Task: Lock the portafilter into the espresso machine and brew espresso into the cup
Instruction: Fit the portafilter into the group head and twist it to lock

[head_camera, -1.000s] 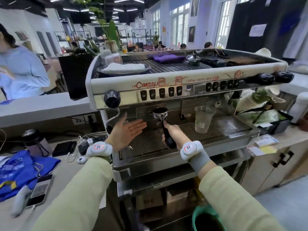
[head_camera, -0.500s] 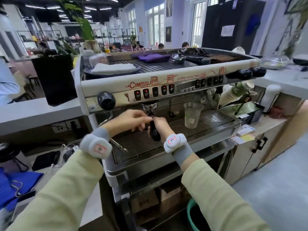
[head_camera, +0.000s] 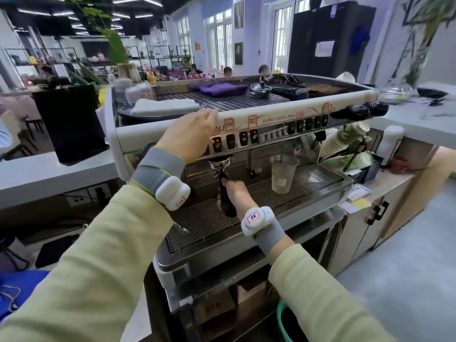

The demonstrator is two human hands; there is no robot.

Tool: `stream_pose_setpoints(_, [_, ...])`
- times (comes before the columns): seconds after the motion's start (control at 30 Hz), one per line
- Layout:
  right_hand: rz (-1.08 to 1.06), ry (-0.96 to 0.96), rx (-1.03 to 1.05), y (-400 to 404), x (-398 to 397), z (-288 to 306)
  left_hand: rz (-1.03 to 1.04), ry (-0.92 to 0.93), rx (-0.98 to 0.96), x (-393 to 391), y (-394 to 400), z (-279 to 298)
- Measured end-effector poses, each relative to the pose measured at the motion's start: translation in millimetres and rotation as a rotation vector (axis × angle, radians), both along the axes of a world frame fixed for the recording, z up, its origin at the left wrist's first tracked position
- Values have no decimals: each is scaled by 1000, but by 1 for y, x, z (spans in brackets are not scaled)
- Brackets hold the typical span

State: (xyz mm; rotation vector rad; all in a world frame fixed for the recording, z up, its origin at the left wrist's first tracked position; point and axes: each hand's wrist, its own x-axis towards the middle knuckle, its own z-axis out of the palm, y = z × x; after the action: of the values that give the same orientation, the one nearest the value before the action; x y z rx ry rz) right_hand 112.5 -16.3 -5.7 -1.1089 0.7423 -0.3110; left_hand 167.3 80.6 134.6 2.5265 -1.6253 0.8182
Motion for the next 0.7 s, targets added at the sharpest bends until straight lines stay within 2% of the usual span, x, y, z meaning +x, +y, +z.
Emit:
stream_pose_setpoints(0.13, [-31,-18,38,0,2,-4,-7,108,9,12,4,15])
stream_pose_setpoints(0.4, [-56,-25,97,9,9,9,-63,135,14,14,8,18])
stream_pose_setpoints(0.7, [-119,51,-53,25,18,18,-55,95,33,14,8,18])
